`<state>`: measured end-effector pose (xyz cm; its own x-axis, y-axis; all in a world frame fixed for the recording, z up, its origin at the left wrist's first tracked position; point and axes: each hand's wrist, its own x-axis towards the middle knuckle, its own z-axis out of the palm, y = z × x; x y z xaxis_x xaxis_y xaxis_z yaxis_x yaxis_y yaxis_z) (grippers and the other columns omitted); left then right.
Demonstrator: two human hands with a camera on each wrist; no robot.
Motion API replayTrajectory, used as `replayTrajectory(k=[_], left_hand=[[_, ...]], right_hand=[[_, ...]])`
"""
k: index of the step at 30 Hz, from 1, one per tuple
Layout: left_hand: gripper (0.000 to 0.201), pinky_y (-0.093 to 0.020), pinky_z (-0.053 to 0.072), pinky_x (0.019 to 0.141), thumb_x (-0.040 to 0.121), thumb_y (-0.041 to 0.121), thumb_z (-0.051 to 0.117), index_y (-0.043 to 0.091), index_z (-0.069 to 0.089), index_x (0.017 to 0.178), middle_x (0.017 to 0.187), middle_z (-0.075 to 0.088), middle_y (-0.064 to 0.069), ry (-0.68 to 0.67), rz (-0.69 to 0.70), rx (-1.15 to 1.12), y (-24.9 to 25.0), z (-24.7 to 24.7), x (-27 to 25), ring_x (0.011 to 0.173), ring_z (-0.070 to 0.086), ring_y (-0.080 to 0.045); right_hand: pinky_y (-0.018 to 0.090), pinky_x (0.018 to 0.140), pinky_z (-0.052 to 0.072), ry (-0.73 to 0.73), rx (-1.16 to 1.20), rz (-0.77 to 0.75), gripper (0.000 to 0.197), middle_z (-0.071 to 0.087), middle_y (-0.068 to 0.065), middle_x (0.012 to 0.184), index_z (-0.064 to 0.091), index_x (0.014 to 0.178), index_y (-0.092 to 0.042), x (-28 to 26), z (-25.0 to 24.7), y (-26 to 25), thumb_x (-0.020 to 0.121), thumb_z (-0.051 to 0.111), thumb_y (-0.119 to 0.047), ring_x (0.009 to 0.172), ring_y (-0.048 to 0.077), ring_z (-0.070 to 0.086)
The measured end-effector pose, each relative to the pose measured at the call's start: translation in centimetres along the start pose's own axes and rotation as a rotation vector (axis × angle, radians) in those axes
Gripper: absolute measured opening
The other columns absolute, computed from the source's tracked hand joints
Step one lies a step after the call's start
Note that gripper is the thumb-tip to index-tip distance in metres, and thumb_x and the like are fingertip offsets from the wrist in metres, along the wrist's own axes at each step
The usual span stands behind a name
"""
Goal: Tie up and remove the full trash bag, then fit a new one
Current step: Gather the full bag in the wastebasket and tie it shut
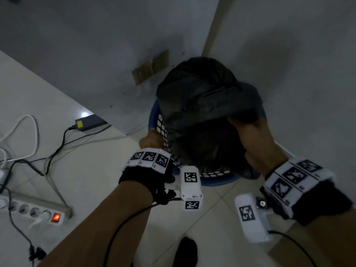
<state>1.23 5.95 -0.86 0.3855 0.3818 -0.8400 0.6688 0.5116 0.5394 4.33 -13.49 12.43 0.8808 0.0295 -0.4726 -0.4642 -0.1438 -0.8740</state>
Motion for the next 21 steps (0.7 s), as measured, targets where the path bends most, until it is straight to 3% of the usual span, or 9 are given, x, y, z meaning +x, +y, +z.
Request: replayTrajectory(k=[2, 3, 5, 7, 9, 12, 13, 16, 21], left_hand=[[0.044, -0.021, 0.041, 0.059, 0.100, 0.027, 0.041, 0.002, 0.047, 0.137, 0.082, 0.048, 0.009, 0.034, 0.015, 0.034, -0.2, -0.3, -0.9, 0.067, 0.045, -0.009], [0.045, -0.020, 0.039, 0.059, 0.101, 0.027, 0.040, 0.001, 0.047, 0.136, 0.078, 0.042, 0.010, 0.057, 0.039, 0.046, 0.0, -0.4, -1.7, 0.069, 0.045, -0.011], [0.043, -0.024, 0.040, 0.062, 0.101, 0.023, 0.039, 0.000, 0.047, 0.135, 0.093, 0.055, 0.006, 0.099, 0.093, 0.107, 0.6, -0.6, -2.6, 0.080, 0.050, -0.014], [0.037, -0.034, 0.044, 0.078, 0.101, 0.016, 0.040, -0.004, 0.048, 0.131, 0.119, 0.061, -0.015, 0.150, 0.180, 0.268, 0.6, -1.3, -2.7, 0.102, 0.058, -0.022], [0.042, -0.035, 0.041, 0.094, 0.100, 0.028, 0.041, -0.002, 0.051, 0.129, 0.127, 0.058, -0.020, 0.150, 0.181, 0.286, 0.4, -2.2, -1.8, 0.116, 0.056, -0.032], [0.104, -0.046, 0.040, 0.107, 0.067, 0.090, 0.039, 0.013, 0.050, 0.135, 0.138, 0.053, -0.012, -0.007, 0.068, 0.190, -0.1, -3.5, -0.3, 0.128, 0.049, -0.035], [0.106, -0.048, 0.037, 0.109, 0.065, 0.093, 0.039, 0.016, 0.048, 0.137, 0.138, 0.052, -0.008, -0.085, 0.009, 0.072, 1.0, -3.4, -2.7, 0.129, 0.047, -0.034], [0.071, -0.041, 0.031, 0.107, 0.092, 0.065, 0.032, 0.016, 0.041, 0.143, 0.121, 0.046, -0.003, -0.278, -0.090, -0.159, 2.7, -2.6, -8.1, 0.130, 0.041, -0.029], [0.086, -0.049, 0.033, 0.111, 0.078, 0.077, 0.048, 0.021, 0.045, 0.143, 0.145, 0.047, -0.010, -0.475, -0.181, -0.266, 3.4, -3.0, -10.3, 0.128, 0.048, -0.034]], right_hand=[[0.021, 0.064, 0.054, 0.027, 0.115, 0.002, 0.012, 0.075, 0.002, 0.081, 0.068, 0.092, -0.002, -0.8, -0.6, -1.2, 0.092, 0.063, -0.012, 0.070, 0.008, 0.070], [0.026, 0.071, 0.055, 0.047, 0.172, 0.003, 0.021, 0.075, 0.012, 0.092, 0.067, 0.099, 0.006, -1.1, -1.0, -2.0, 0.091, 0.063, -0.013, 0.078, 0.015, 0.070], [0.030, 0.080, 0.055, 0.082, 0.248, 0.001, 0.031, 0.072, 0.013, 0.108, 0.067, 0.110, 0.004, -1.5, -1.9, -3.8, 0.090, 0.065, -0.020, 0.092, 0.021, 0.070], [0.027, 0.079, 0.057, 0.073, 0.311, -0.008, 0.032, 0.074, 0.002, 0.109, 0.067, 0.114, -0.011, -1.5, -2.9, -5.5, 0.088, 0.067, -0.029, 0.099, 0.017, 0.071], [0.030, 0.083, 0.056, 0.046, 0.369, 0.016, 0.045, 0.072, 0.000, 0.113, 0.064, 0.120, -0.013, -1.6, -3.7, -6.8, 0.082, 0.069, -0.036, 0.103, 0.018, 0.069], [0.036, 0.098, 0.051, -0.012, 0.399, 0.051, 0.058, 0.068, 0.004, 0.122, 0.060, 0.129, -0.012, -2.2, -4.1, -7.5, 0.079, 0.068, -0.042, 0.112, 0.021, 0.066], [0.035, 0.099, 0.051, -0.027, 0.409, 0.052, 0.053, 0.067, 0.004, 0.124, 0.059, 0.130, -0.012, -2.5, -4.1, -7.6, 0.085, 0.064, -0.039, 0.113, 0.021, 0.065], [0.031, 0.097, 0.052, -0.054, 0.419, 0.047, 0.044, 0.067, 0.004, 0.125, 0.057, 0.132, -0.012, -3.7, -4.2, -8.2, 0.094, 0.055, -0.034, 0.115, 0.020, 0.063], [0.031, 0.094, 0.054, -0.058, 0.434, 0.063, 0.048, 0.068, 0.004, 0.123, 0.059, 0.129, -0.012, -6.7, -5.0, -10.5, 0.087, 0.056, -0.035, 0.112, 0.019, 0.065]])
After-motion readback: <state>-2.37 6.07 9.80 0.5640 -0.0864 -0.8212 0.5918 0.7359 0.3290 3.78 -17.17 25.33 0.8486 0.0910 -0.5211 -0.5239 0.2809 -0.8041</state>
